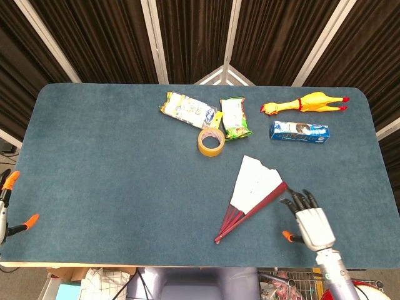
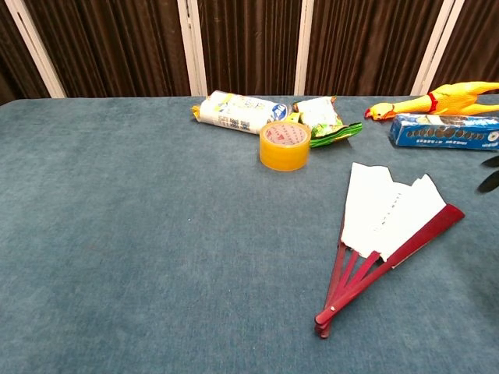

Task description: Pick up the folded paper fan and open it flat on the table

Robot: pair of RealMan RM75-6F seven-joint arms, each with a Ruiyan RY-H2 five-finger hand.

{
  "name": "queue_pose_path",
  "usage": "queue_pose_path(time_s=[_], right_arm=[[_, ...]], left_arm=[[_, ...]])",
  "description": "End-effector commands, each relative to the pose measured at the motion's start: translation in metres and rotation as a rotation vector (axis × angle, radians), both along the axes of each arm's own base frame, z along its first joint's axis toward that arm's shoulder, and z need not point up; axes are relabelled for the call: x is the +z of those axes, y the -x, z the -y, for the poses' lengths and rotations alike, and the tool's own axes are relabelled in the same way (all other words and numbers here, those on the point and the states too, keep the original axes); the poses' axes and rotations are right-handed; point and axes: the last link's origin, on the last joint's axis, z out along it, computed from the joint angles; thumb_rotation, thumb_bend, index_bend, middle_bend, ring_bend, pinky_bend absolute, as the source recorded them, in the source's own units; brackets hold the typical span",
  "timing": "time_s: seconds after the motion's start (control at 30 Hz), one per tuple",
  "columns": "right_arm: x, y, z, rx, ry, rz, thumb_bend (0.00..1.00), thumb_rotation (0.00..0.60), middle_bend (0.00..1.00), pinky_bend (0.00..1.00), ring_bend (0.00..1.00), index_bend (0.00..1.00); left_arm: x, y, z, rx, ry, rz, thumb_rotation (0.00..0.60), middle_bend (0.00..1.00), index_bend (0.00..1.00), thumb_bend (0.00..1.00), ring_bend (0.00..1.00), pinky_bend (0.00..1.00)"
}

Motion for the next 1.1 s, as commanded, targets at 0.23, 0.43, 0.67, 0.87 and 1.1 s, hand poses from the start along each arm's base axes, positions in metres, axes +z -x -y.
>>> queue_pose_path(time_s=[0.23, 0.43, 0.67, 0.87, 1.1], right_arm=[[-0.042, -0.002, 0.008, 0.038, -0.044, -0.021, 0.13, 0.600, 0.13, 0.10, 0.20, 0.36], [-0.055, -0.002, 0.017, 0.065, -0.034, -0.033, 0.13, 0.600, 0.13, 0.10, 0.20, 0.38], [-0.064, -0.009, 0.029, 0.105, -0.011, -0.021, 0.16, 0.600, 0.13, 0.10, 0.21, 0.38], [-0.071, -0.014, 0.038, 0.120, -0.007, -0.021, 0.20, 0.600, 0.13, 0.11, 0.22, 0.41], [-0.077, -0.014, 0.044, 0.121, -0.013, -0.018, 0.23, 0.600, 0.13, 0.12, 0.22, 0.43]], left_arm=[[0.000, 0.002, -0.002, 0.010, 0.001, 0.001, 0.600, 0.00, 0.12, 0.15, 0.00, 0.00], [0.000, 0.002, -0.004, 0.014, -0.002, 0.000, 0.600, 0.00, 0.12, 0.15, 0.00, 0.00], [-0.003, 0.002, -0.005, 0.020, 0.004, -0.009, 0.600, 0.00, 0.12, 0.15, 0.00, 0.00], [-0.005, 0.003, -0.006, 0.026, 0.008, -0.016, 0.600, 0.00, 0.13, 0.15, 0.00, 0.00], [-0.006, 0.002, -0.007, 0.030, 0.010, -0.023, 0.600, 0.00, 0.13, 0.15, 0.00, 0.00]])
